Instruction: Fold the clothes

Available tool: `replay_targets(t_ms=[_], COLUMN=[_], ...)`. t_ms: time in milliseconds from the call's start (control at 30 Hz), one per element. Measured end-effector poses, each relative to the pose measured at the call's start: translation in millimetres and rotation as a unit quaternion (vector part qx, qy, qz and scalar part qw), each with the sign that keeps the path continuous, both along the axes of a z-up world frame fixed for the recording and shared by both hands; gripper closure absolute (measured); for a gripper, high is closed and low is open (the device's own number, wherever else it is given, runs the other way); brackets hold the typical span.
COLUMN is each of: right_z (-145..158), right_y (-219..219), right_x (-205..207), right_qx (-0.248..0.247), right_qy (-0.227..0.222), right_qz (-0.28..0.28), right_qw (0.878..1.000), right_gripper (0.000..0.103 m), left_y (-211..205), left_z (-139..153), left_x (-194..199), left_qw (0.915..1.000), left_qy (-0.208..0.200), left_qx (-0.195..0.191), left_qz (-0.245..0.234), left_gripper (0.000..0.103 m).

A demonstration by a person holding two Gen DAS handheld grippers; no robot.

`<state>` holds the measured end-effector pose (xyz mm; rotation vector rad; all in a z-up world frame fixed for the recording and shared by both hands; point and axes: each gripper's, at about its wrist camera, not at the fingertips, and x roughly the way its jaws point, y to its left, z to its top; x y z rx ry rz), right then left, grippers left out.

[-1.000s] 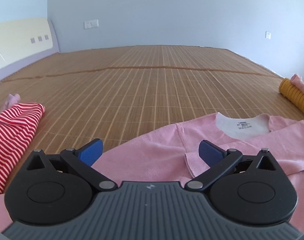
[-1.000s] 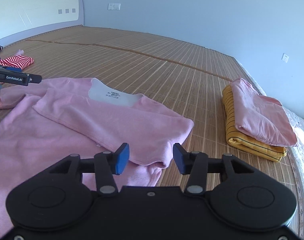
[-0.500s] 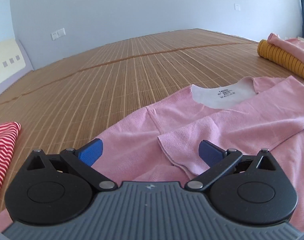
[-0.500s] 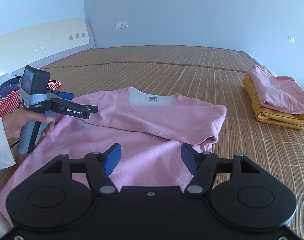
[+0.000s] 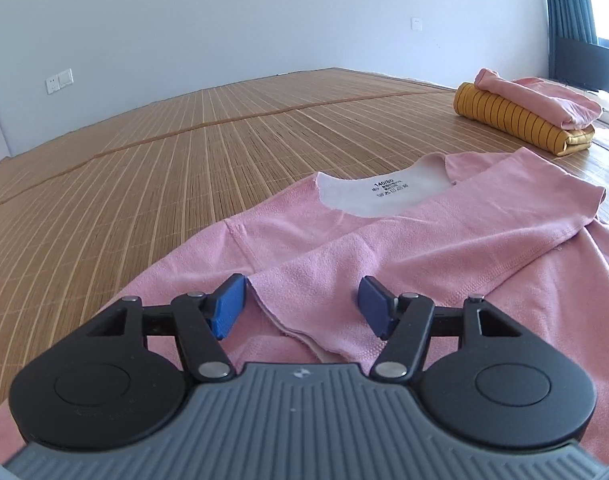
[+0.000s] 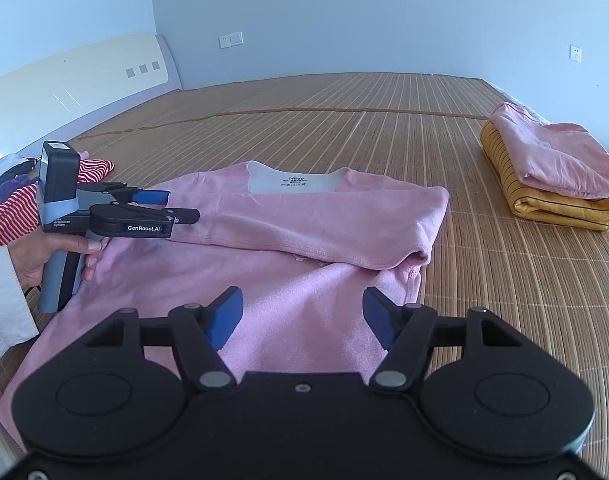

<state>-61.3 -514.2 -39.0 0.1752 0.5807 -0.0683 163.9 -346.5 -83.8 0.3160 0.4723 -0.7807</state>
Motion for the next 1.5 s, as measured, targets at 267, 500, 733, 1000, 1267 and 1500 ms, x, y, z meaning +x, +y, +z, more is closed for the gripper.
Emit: replay_targets(t_ms=[267,500,733,1000,1267,1500], right_z=[-4.9,-7.8,-10.2,-11.5,-14.2,-15.9], right_y=[-0.3,-4.7,-2.2,1.2,4.2,3.5], right_x=[2.0,2.0,3.9,4.4,5.6,6.9], right_qx=[0.004,0.012,0.009,0.005,0.003,0.005], right_qy=[0.014,0.021,0.031,0.041,0.05,0.054], right_qz=[0.0,-0.011,-0.004,0.001,0.006,0.004], right_qw=[1.0,1.0,0.999,0.999,0.999,0.999], right_gripper=[0.035,0.035,0.035,0.032,0.032,0.032], left_y=[9.2,6.7,12.4,11.1,8.1,-2.1], left_z=[3.2,23.5,35.8,13.4,7.8,7.0], left_x=[7.5,10.2,29.9,15.3,11.1,-4.9], left_qw=[0.9981,0.9966,0.9948,0.9978,0.9971,0.9997], left_qy=[0.035,-0.002,0.044,0.059,0.056,0.005], left_qx=[-0.037,-0.068,-0.079,-0.023,-0.041,-0.015], left_qz=[0.034,0.046,0.048,0.02,0.032,0.019], left_gripper=[0.088,0.096,0.096,0.074,0.052,0.094])
